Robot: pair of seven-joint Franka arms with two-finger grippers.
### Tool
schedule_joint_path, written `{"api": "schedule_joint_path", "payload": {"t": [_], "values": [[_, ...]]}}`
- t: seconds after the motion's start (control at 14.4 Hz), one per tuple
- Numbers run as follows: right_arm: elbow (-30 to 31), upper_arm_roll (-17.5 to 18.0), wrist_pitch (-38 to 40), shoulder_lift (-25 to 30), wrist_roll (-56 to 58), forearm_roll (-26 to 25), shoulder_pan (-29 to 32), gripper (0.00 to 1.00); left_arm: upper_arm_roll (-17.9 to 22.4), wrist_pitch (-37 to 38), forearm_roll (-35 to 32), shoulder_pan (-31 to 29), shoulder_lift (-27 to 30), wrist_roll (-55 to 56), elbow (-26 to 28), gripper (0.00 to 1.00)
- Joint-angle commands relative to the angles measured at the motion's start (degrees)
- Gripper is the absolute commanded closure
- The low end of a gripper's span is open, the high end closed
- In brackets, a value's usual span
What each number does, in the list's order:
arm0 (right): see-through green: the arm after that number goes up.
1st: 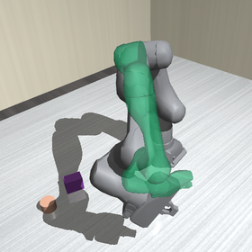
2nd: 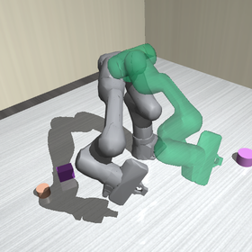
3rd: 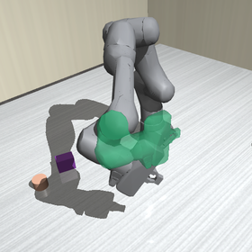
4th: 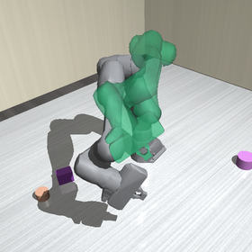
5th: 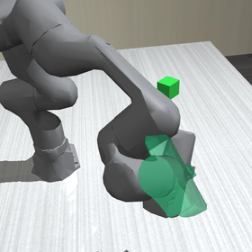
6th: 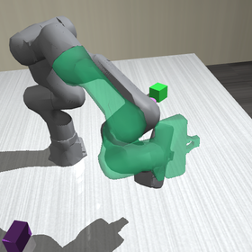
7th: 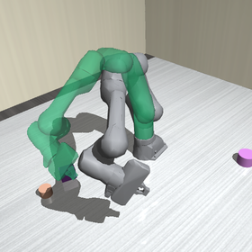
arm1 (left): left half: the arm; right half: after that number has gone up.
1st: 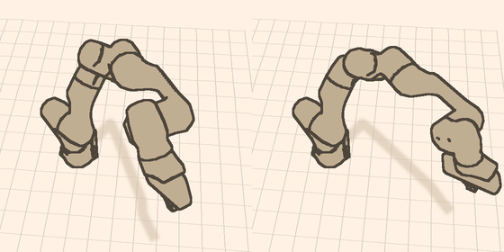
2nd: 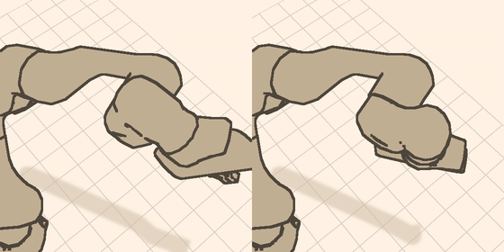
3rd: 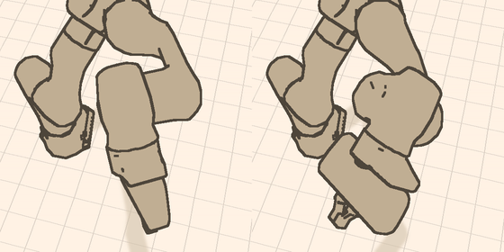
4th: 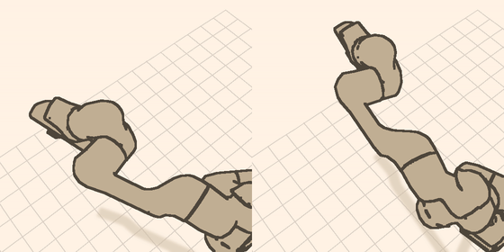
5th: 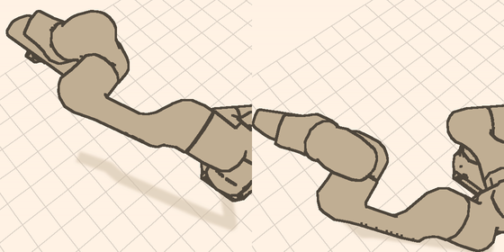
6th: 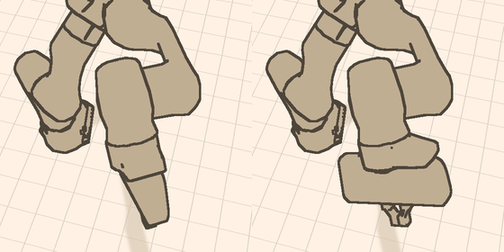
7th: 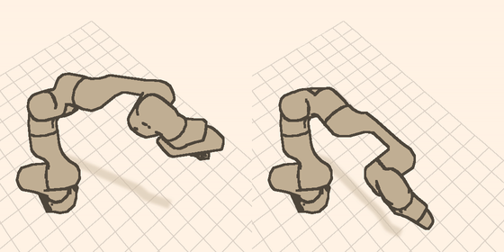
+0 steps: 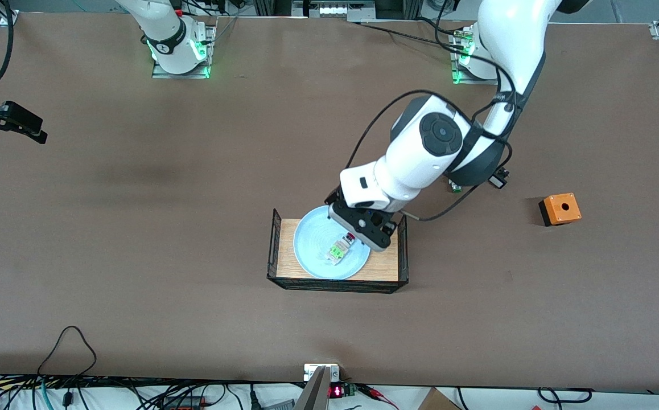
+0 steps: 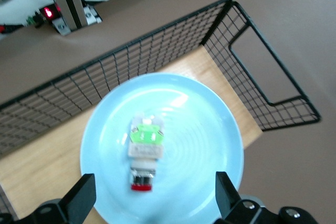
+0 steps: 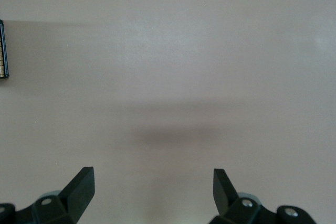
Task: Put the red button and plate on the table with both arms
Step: 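Lower the left gripper and grasp the red-capped green button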
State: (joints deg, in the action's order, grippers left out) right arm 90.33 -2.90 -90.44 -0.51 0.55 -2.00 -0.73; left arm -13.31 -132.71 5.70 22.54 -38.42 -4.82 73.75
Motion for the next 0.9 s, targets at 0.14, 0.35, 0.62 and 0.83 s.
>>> {"api": "schedule_joint_path", "payload": {"t": [0.14,0.35,0.62,0.83], "values": [[-0.8,0.3,0.7,0.1,0.6,0.0,0.0,0.00,0.2,-3.6,-6.3,1.4,-3.9,-1.2,-2.3,0.00],[-0.8,0.3,0.8,0.2,0.6,0.0,0.0,0.00,0.3,-3.6,-6.4,2.3,-4.0,-0.8,-2.0,0.00],[-0.8,0.4,0.4,0.1,0.6,0.1,0.0,0.00,1.0,-7.3,-7.3,3.2,-5.8,-0.6,-1.7,0.00],[-0.8,0.5,0.5,0.2,0.6,0.0,0.0,0.00,1.7,-7.5,-8.9,4.1,-6.4,-0.5,-1.8,0.04]]}}
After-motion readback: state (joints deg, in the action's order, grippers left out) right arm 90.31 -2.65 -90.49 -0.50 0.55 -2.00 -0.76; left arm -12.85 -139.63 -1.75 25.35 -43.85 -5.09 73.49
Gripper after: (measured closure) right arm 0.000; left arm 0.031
